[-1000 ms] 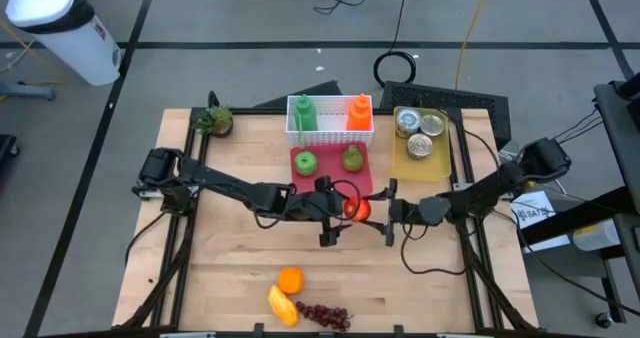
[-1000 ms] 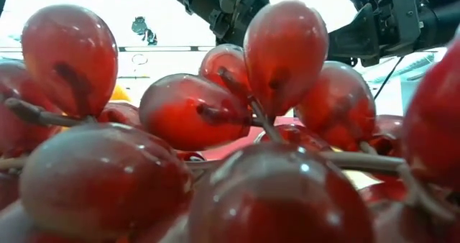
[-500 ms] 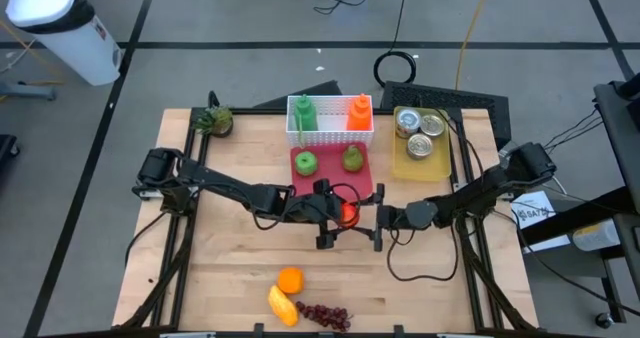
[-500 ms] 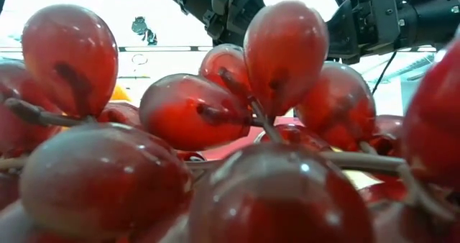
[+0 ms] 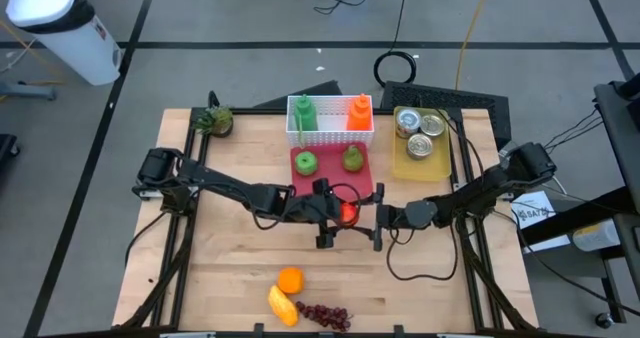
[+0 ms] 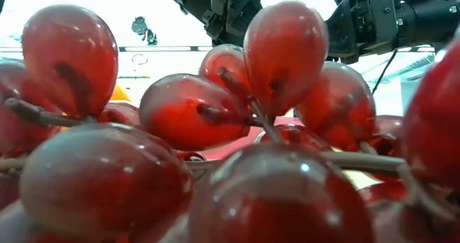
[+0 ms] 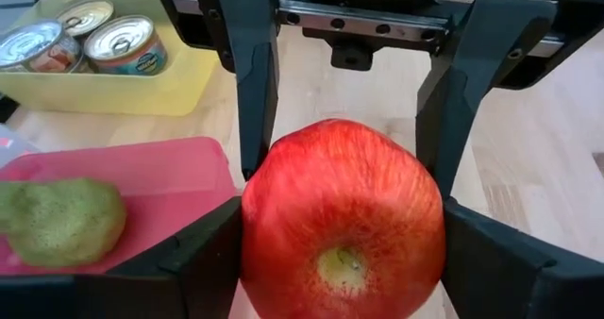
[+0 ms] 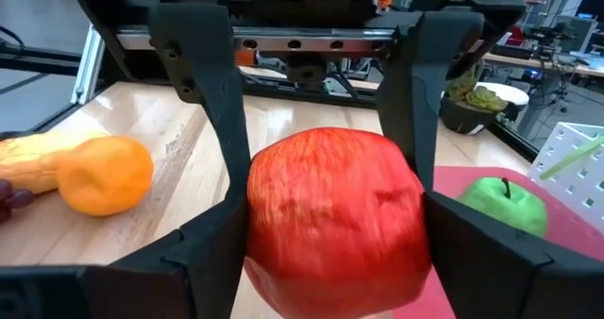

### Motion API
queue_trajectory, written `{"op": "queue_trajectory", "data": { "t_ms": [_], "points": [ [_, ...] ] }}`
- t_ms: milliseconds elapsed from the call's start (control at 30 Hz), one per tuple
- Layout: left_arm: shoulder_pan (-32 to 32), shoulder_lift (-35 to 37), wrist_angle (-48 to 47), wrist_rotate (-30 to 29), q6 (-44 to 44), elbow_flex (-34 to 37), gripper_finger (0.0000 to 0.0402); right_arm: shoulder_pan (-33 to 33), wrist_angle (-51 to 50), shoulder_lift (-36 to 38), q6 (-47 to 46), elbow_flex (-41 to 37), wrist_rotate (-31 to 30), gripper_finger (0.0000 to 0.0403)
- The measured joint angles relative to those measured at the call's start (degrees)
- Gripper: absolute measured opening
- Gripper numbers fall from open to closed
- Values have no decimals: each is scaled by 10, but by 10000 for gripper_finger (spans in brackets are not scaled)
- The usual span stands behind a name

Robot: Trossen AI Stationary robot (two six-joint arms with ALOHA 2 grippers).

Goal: Pick & Place Food Item
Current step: Put the red apple into the red bin

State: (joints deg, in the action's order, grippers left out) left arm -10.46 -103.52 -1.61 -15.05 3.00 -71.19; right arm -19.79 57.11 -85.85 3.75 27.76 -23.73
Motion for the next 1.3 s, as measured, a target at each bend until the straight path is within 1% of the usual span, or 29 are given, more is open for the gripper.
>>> {"op": "queue_trajectory", "data": {
  "t_ms": [100, 167, 200, 233, 300, 400, 500, 567, 667, 833, 967, 1100, 1300],
  "points": [
    [0, 8, -32, -22, 13, -2, 294, 0, -3, 13, 7, -2, 2, 283],
    [1, 26, -64, -37, 27, -2, 292, 1, 4, 27, 5, -7, -6, 288],
    [4, 33, -84, -62, 29, -3, 292, 1, 11, 38, 0, -11, -5, 290],
    [8, 44, -112, -75, 31, 0, 292, 0, 13, 50, -1, -15, -1, 292],
    [15, 55, -132, -86, 33, 3, 292, -3, 9, 71, 0, -23, 12, 293],
    [25, 87, -180, -95, 41, 1, 293, -2, 1, 103, -1, -40, -3, 291],
    [53, 96, -219, -89, 54, -2, 292, -5, 4, 129, -4, -57, 3, 288],
    [78, 94, -257, -68, 64, 2, 292, -4, 1, 137, -17, -68, 0, 286],
    [114, 89, -264, 3, 70, 0, 290, 0, 2, 142, -28, -81, -2, 286],
    [168, 72, -284, 67, 78, 8, 290, 3, -3, 141, -31, -85, -2, 287],
    [192, 61, -300, 121, 88, 7, 290, 3, -4, 141, -31, -85, 0, 284],
    [198, 39, -313, 126, 92, 8, 299, 3, -7, 141, -30, -86, -2, 283],
    [197, -7, -315, 137, 106, 8, 295, 3, -7, 141, -29, -85, -2, 283]
  ]
}}
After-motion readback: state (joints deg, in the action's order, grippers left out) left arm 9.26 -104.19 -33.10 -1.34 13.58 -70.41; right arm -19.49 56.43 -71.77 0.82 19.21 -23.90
